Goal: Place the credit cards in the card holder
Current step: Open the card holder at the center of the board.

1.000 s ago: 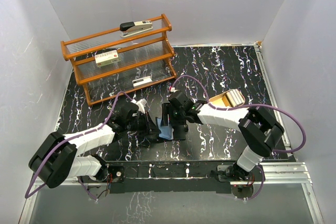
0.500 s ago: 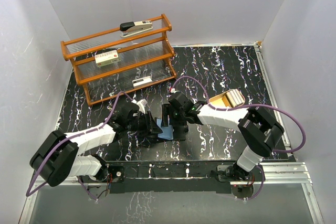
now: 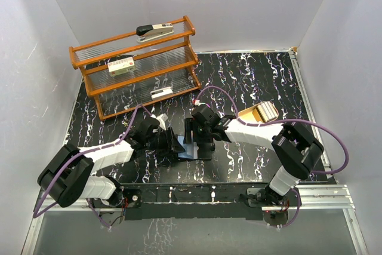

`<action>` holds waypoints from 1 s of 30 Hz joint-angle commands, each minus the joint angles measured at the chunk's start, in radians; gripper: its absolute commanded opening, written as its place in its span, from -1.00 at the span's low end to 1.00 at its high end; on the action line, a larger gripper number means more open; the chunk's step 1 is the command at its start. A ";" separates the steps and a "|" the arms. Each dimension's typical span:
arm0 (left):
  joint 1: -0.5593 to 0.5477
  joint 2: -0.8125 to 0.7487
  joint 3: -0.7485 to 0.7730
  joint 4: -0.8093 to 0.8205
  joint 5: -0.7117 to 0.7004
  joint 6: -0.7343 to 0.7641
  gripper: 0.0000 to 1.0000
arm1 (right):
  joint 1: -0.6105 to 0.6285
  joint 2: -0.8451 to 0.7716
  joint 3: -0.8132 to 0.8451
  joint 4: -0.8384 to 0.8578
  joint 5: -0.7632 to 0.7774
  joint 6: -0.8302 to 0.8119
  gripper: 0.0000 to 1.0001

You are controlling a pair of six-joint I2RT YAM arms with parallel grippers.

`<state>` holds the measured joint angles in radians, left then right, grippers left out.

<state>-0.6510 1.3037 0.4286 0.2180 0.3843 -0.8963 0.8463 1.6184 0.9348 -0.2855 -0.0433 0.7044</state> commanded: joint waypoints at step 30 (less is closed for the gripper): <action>0.000 -0.044 0.101 -0.089 -0.010 0.021 -1.00 | 0.004 -0.144 0.025 -0.296 0.280 -0.045 0.01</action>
<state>-0.6510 1.2881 0.4751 0.1505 0.3561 -0.8822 0.8463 1.4982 0.8886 -0.5392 0.1925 0.6666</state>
